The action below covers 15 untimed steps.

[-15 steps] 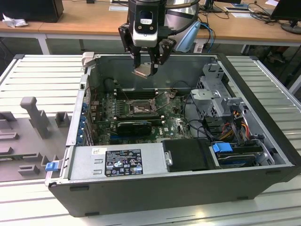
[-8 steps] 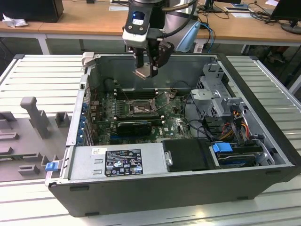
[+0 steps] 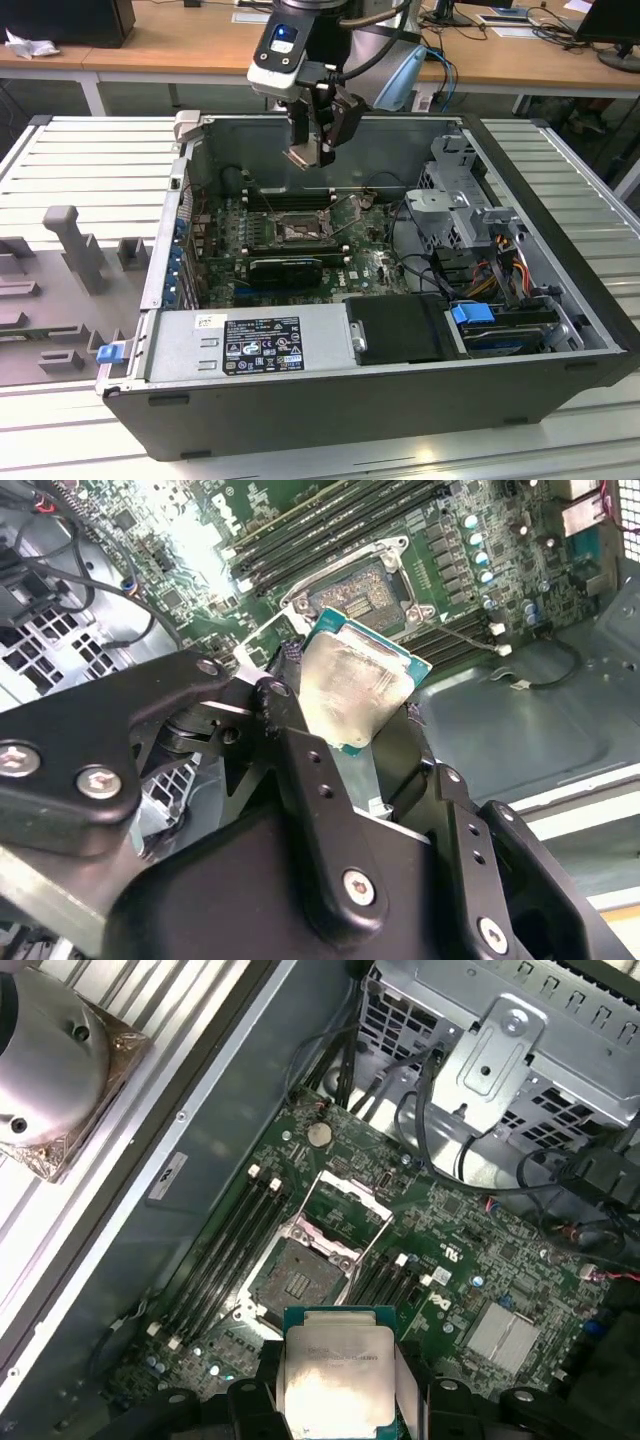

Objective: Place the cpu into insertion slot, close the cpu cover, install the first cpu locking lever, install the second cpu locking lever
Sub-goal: 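Place the cpu into insertion slot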

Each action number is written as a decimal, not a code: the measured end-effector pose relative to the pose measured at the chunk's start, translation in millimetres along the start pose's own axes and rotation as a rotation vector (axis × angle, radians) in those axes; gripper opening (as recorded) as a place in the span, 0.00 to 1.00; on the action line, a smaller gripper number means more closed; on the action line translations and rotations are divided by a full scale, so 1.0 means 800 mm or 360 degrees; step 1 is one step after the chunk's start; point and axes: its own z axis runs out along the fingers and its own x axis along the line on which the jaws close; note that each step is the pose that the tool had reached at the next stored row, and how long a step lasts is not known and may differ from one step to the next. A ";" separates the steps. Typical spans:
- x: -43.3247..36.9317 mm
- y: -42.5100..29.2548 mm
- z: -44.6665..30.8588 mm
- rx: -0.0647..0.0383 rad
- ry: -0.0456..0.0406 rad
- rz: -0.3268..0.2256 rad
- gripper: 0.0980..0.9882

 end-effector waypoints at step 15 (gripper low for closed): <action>0.000 -0.0004 0.0051 0.0002 -0.0018 0.0304 0.48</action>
